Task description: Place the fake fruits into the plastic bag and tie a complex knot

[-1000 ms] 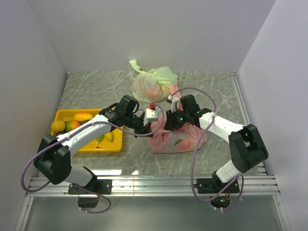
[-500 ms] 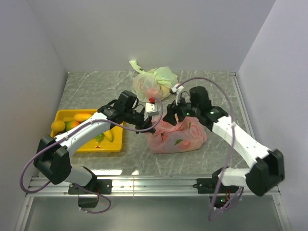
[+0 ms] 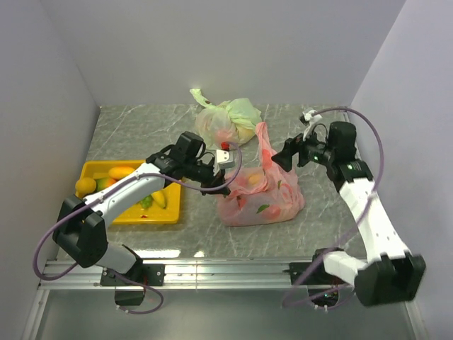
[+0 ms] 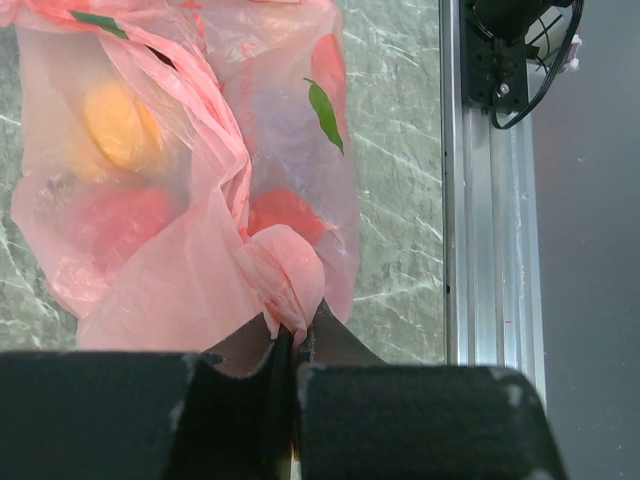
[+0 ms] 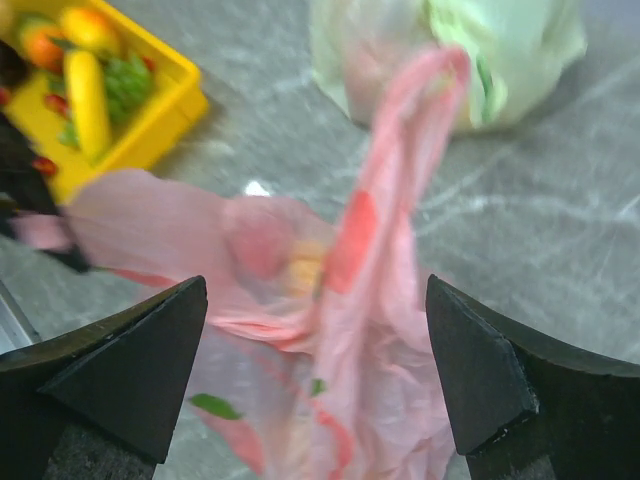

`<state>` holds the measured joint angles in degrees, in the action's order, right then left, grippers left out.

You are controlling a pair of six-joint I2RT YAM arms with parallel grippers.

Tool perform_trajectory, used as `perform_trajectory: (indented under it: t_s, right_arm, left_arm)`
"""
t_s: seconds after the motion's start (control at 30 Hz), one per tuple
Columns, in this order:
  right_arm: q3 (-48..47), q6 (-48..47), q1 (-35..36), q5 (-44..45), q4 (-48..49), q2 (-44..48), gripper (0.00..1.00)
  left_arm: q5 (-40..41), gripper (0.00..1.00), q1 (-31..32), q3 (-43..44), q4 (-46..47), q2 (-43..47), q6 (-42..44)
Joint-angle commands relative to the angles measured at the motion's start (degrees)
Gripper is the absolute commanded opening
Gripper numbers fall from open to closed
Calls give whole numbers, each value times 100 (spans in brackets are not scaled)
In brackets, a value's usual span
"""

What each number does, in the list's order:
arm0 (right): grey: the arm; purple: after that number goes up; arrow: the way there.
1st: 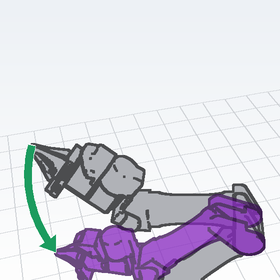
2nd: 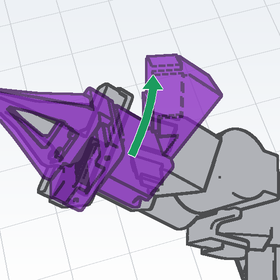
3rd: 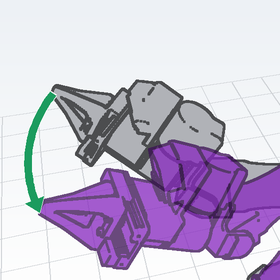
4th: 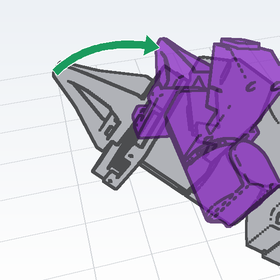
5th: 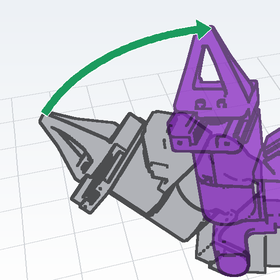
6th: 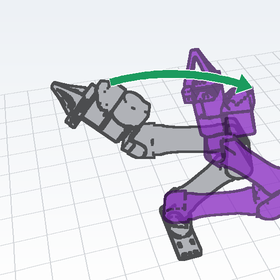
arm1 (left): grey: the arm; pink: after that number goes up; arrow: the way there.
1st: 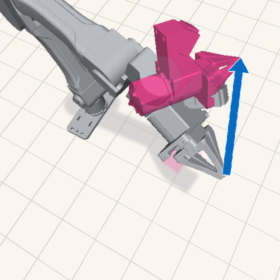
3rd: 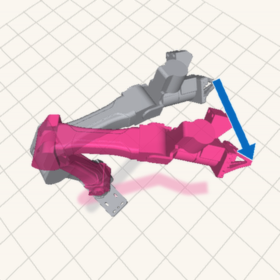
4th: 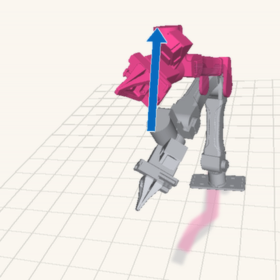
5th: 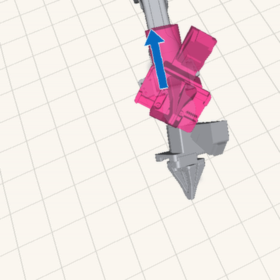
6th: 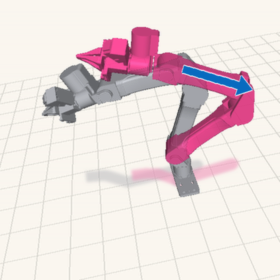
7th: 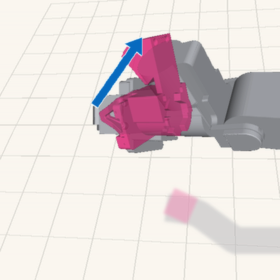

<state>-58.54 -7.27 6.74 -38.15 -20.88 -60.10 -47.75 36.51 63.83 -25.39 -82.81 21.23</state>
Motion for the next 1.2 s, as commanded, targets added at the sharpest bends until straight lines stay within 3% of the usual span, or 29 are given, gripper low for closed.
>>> perform_trajectory:
  t_s: [0.0,0.27,0.33,0.37,0.4,0.5,0.57,0.6,0.67,0.97,1.17]
  right_arm:
    - [-95,-503,-261,-648,-21,-721,97]
    - [-385,-1030,-209,-1230,472,-1978,98]
    - [-464,-1162,-200,-1422,445,-2277,93]
    - [-491,-1259,-208,-1501,384,-2348,85]
    - [-517,-1286,-182,-1615,340,-2418,63]
    - [-641,-1514,1,-1924,15,-2551,32]
    - [-606,-1619,125,-1977,-91,-2560,21]
    - [-579,-1629,186,-1977,-91,-2560,10]
    - [-518,-1542,319,-2003,14,-2551,1]
    - [-562,-1330,697,-2319,-65,-2411,0]
    - [-535,-1830,618,-2416,-486,-2217,0]
  left_arm:
    - [-209,7,-4,349,-80,-78,29]
    - [-253,7,-13,788,-458,-350,329]
    - [-253,6,-4,885,-502,-412,373]
    - [-261,6,-12,998,-511,-429,355]
    - [-261,5,-13,1069,-520,-464,355]
    - [-349,3,-13,1394,-415,-648,198]
    - [-541,2,-13,1657,-292,-763,109]
    - [-612,2,5,1763,-283,-903,48]
    - [-683,1,31,2052,-256,-1061,-5]
    - [-806,3,128,2687,306,-1756,-216]
    - [-789,6,172,2775,438,-1941,-66]
